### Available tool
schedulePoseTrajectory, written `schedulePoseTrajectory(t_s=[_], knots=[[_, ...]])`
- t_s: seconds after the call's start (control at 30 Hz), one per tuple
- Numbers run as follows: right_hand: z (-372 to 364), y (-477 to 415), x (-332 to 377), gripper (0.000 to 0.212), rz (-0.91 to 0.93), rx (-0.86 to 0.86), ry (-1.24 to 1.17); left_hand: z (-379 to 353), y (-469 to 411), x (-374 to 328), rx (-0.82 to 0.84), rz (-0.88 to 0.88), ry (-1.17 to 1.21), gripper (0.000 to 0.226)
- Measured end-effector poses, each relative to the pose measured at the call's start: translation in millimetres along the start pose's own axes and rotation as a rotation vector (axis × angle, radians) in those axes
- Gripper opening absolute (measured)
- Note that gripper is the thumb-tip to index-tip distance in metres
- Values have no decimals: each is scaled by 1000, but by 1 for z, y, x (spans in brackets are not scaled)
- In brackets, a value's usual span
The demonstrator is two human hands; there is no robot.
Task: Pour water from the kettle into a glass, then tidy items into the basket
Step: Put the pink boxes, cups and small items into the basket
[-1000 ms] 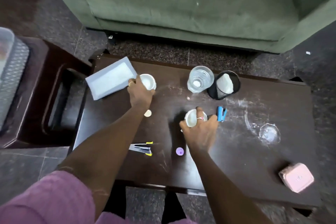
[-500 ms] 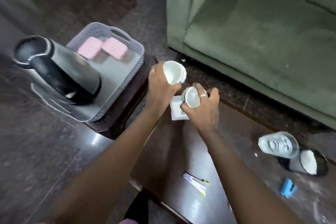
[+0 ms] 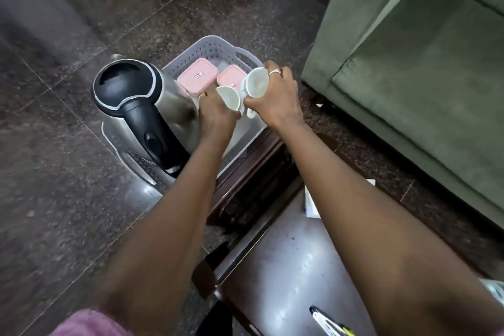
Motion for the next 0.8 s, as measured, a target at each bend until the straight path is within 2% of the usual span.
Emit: schedulePoseTrajectory(t_s=[0.13, 0.3, 0.5, 0.67, 0.8], knots=[[-25, -14, -6, 76, -53, 74, 79, -9, -9, 12, -40, 47, -23, 62], [-45, -20, -16, 65, -78, 115, 254, -19, -15, 20, -31, 66, -44, 52], [-52, -30, -19, 61, -105, 60, 323, -19, -30, 15, -43, 91, -58, 54], [-53, -40, -20, 66, -129, -10, 322, -19, -46, 18, -59, 77, -132, 55], [-55, -40, -20, 62, -83, -56, 342, -20, -51, 22, -79, 72, -131, 57]])
Point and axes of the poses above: each hand's wrist, its own y-axis away from the middle knuckle, its own z-axis out of the back of the hand, x = y × z, the point moved 5 cm from there along -y, towards the middle knuckle, and after that the axes turned 9 degrees about -z, right-handed, at the moved point
